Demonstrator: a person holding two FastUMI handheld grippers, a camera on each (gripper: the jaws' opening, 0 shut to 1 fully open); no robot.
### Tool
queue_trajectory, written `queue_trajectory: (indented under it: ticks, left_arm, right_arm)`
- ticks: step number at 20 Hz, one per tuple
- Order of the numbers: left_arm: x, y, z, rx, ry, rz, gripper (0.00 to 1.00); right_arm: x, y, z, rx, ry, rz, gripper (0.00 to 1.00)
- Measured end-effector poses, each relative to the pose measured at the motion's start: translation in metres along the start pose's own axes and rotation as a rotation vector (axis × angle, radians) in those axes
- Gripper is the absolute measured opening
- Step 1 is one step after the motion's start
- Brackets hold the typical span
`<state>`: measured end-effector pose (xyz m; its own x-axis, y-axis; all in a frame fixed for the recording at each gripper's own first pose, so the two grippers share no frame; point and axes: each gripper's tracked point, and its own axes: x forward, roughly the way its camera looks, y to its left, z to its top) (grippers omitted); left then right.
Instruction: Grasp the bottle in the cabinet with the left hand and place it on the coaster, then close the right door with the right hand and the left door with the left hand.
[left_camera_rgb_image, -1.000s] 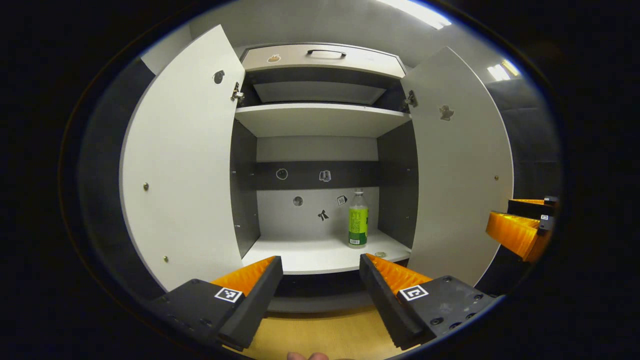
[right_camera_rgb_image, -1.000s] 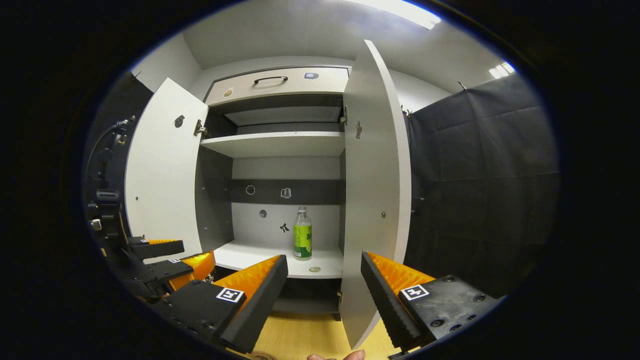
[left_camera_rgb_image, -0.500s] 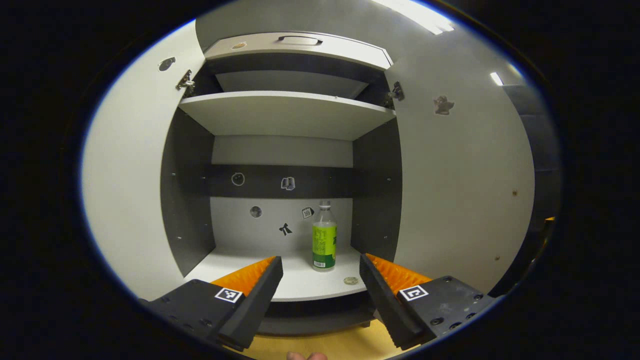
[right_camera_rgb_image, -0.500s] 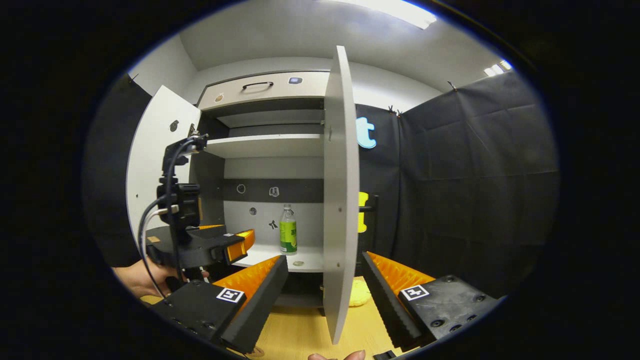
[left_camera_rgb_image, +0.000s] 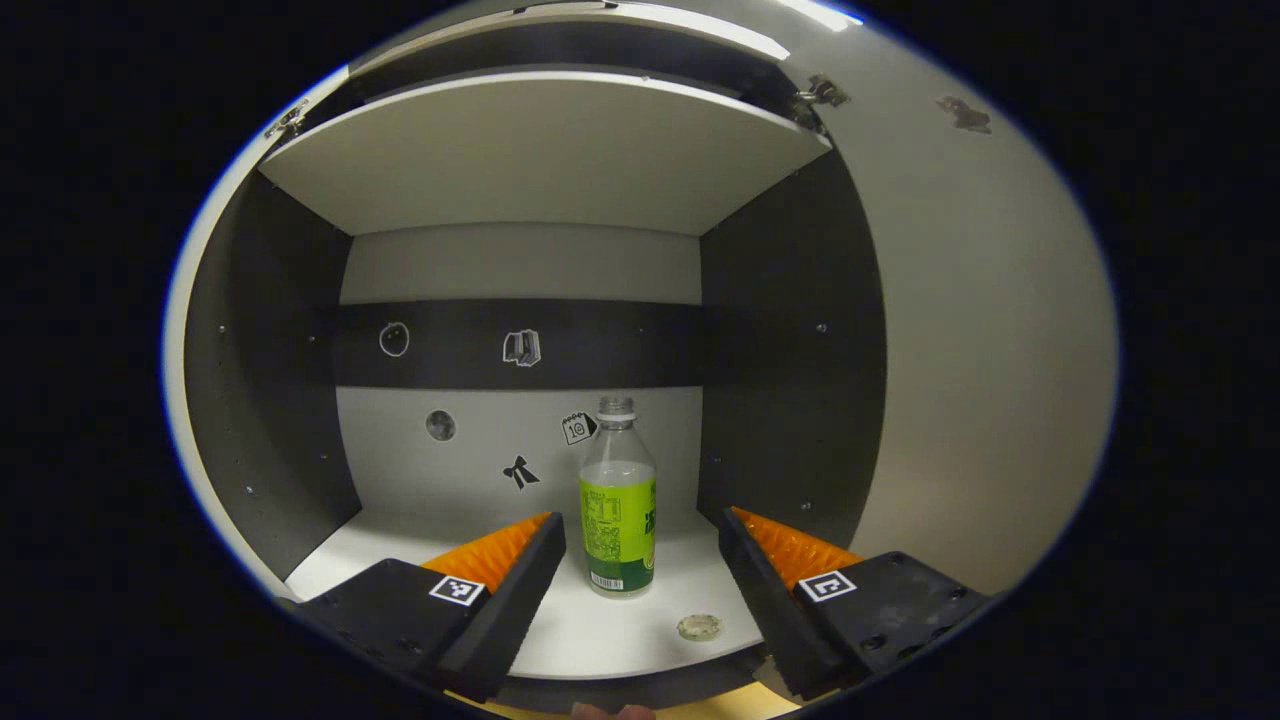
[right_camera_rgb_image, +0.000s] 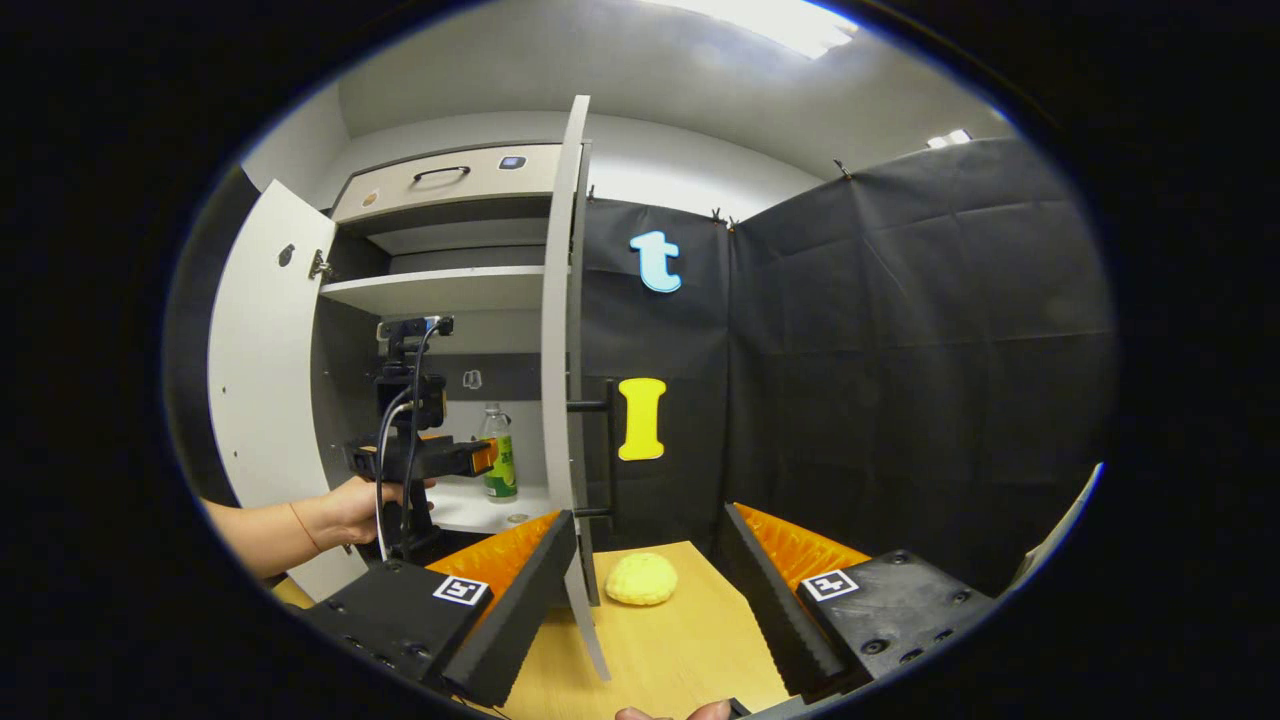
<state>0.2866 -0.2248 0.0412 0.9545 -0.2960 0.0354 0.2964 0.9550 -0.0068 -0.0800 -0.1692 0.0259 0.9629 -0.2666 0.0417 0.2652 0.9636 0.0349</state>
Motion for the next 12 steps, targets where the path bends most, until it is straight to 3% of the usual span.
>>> queue_trajectory:
  ticks: [12]
  left_arm:
    - [0.099, 0.021, -0.023, -0.003, 0.043, 0.088, 0.98]
  right_arm:
    - [0.006, -0.052, -0.006, -0.008, 0.011, -0.137, 0.98]
